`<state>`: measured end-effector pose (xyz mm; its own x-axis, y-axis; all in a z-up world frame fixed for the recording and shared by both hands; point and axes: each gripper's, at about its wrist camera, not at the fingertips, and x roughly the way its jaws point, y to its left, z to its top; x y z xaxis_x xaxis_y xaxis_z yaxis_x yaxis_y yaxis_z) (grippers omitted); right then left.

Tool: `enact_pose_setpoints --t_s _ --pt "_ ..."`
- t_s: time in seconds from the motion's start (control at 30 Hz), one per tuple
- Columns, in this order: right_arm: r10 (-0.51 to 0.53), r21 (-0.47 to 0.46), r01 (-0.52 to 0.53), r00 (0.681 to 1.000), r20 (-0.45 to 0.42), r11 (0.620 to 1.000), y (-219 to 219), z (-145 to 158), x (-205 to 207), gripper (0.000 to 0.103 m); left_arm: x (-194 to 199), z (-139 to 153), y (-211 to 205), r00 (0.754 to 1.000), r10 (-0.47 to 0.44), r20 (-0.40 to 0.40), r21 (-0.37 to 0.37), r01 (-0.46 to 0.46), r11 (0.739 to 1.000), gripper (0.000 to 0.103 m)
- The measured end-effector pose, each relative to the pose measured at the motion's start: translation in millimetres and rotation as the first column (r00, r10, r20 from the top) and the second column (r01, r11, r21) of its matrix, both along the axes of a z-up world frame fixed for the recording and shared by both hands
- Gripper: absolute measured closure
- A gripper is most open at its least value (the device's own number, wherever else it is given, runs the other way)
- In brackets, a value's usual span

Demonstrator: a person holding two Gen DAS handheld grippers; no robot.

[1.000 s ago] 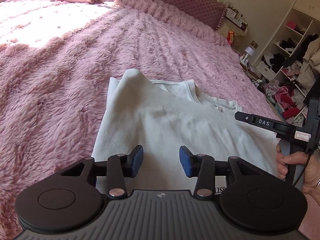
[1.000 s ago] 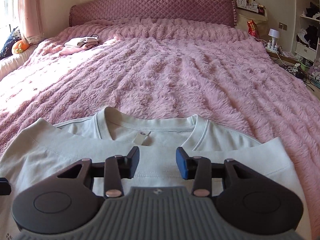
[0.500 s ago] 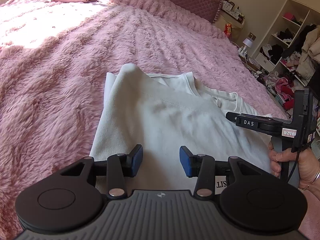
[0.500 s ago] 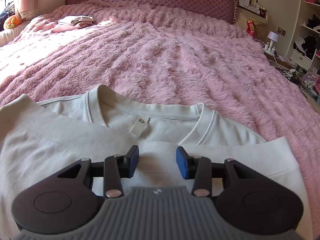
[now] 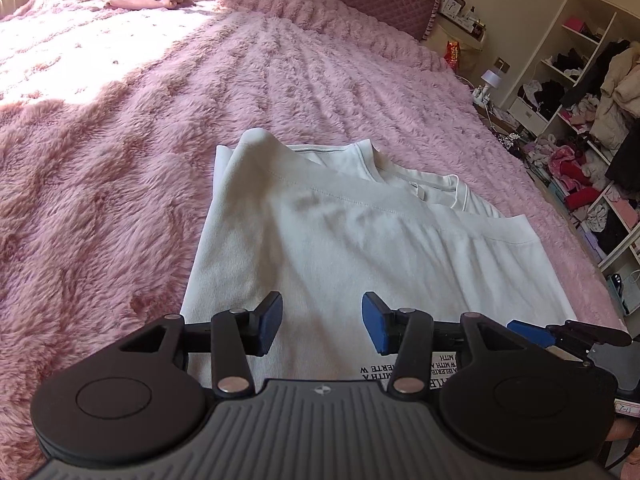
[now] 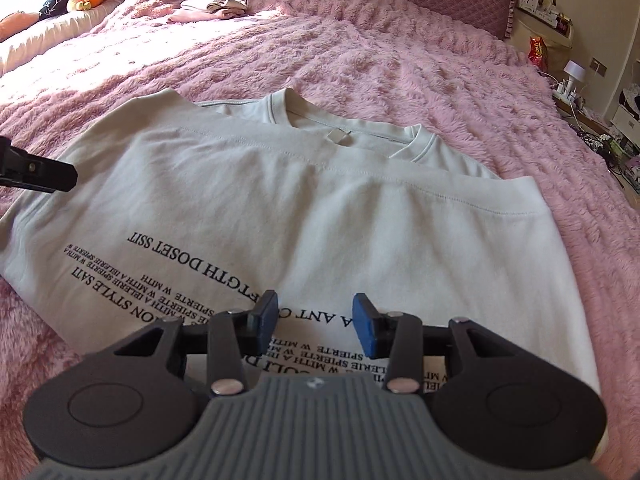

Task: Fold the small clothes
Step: 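Move both open grippers over the folded sweatshirt to its edge, then grasp the folded sweatshirt edge with both grippers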

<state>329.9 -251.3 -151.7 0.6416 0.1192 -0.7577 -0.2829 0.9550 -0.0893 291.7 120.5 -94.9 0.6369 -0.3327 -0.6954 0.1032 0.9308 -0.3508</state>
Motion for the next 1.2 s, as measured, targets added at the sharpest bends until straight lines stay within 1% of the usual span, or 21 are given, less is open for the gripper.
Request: enact_pose_setpoints --t_s 0.03,0.1,0.13,0.2,0.27,0.33,0.43,0.5,0.53,0.57,0.6,0.63,0.7,0.77,0.83,0.87,0.93,1.0,1.07,1.13,1.2 --pt "0.01 0.002 -0.01 1.0 -0.014 1.0 0 1 -6 0.066 -2 0 0 1.0 0.003 -0.003 0.004 -0.003 1.0 0.049" --pt "0.015 -0.001 -0.015 1.0 -0.009 1.0 0 4 -22 0.066 -7 -1 0 1.0 0.009 -0.008 0.006 -0.009 1.0 0.049" --pt "0.025 -0.017 -0.025 1.0 -0.007 1.0 1 6 -30 0.066 -9 -2 0 1.0 0.011 -0.012 0.007 -0.011 1.0 0.049" --pt "0.016 -0.019 -0.016 1.0 -0.011 1.0 2 7 -41 0.065 -12 -6 0 1.0 0.017 -0.025 0.01 -0.017 1.0 0.047" --pt "-0.018 0.027 0.019 0.999 -0.046 0.999 -3 8 -49 0.065 -15 -12 0 0.999 0.02 -0.044 0.014 -0.019 1.0 0.045" --pt "-0.046 0.055 0.049 0.997 -0.057 0.997 -7 6 -55 0.064 -16 -18 1 0.999 0.017 -0.05 0.012 -0.016 1.0 0.044" --pt "-0.054 0.038 0.055 0.998 -0.03 0.998 -4 3 -64 0.063 -17 -22 2 0.999 0.02 -0.05 0.006 -0.019 1.0 0.045" --pt "-0.043 -0.008 0.043 0.999 0.01 0.999 4 7 -71 0.061 -19 -17 6 0.999 0.027 -0.037 -0.025 -0.028 0.999 0.045" --pt "-0.035 -0.02 0.036 0.999 0.032 0.999 10 11 -74 0.052 -20 -13 10 0.999 0.031 -0.02 -0.045 -0.032 0.998 0.045" --pt "-0.011 -0.008 0.011 0.999 0.052 1.0 15 16 -79 0.046 -22 -6 16 0.999 0.038 0.009 -0.067 -0.037 0.997 0.044" --pt "0.027 0.022 -0.029 0.997 0.077 0.999 23 22 -85 0.045 -23 -1 21 0.999 0.044 0.03 -0.08 -0.041 0.996 0.044" --pt "0.051 0.032 -0.054 0.994 0.091 0.998 29 25 -90 0.044 -22 3 26 0.998 0.047 0.041 -0.087 -0.043 0.995 0.043" --pt "0.115 0.015 -0.118 0.986 0.12 0.993 52 28 -99 0.044 -18 12 39 0.998 0.052 0.045 -0.087 -0.048 0.995 0.043" --pt "0.185 -0.033 -0.182 0.969 0.163 0.983 80 26 -108 0.044 -12 16 50 0.998 0.057 0.036 -0.066 -0.054 0.996 0.043" --pt "0.262 -0.111 -0.244 0.943 0.205 0.963 107 21 -118 0.044 -6 16 60 0.998 0.052 0.024 -0.063 -0.05 0.997 0.043" --pt "0.311 -0.16 -0.279 0.923 0.229 0.947 124 17 -123 0.043 -3 16 66 0.998 0.052 0.019 -0.073 -0.05 0.996 0.043" --pt "0.379 -0.227 -0.326 0.889 0.257 0.918 147 10 -130 0.043 7 12 77 0.999 0.046 0.007 -0.119 -0.044 0.992 0.042" --pt "0.432 -0.28 -0.361 0.863 0.261 0.89 170 3 -135 0.043 21 4 88 0.999 0.039 -0.017 -0.189 -0.042 0.981 0.041" --pt "0.471 -0.322 -0.385 0.845 0.254 0.865 188 -5 -133 0.043 36 -4 93 0.998 0.04 -0.044 -0.216 -0.048 0.975 0.041" --pt "0.507 -0.372 -0.402 0.826 0.248 0.837 205 -15 -133 0.043 48 -11 94 0.997 0.043 -0.067 -0.216 -0.056 0.975 0.041" --pt "0.529 -0.422 -0.397 0.808 0.262 0.815 217 -24 -133 0.043 61 -21 94 0.995 0.036 -0.092 -0.218 -0.055 0.974 0.041"
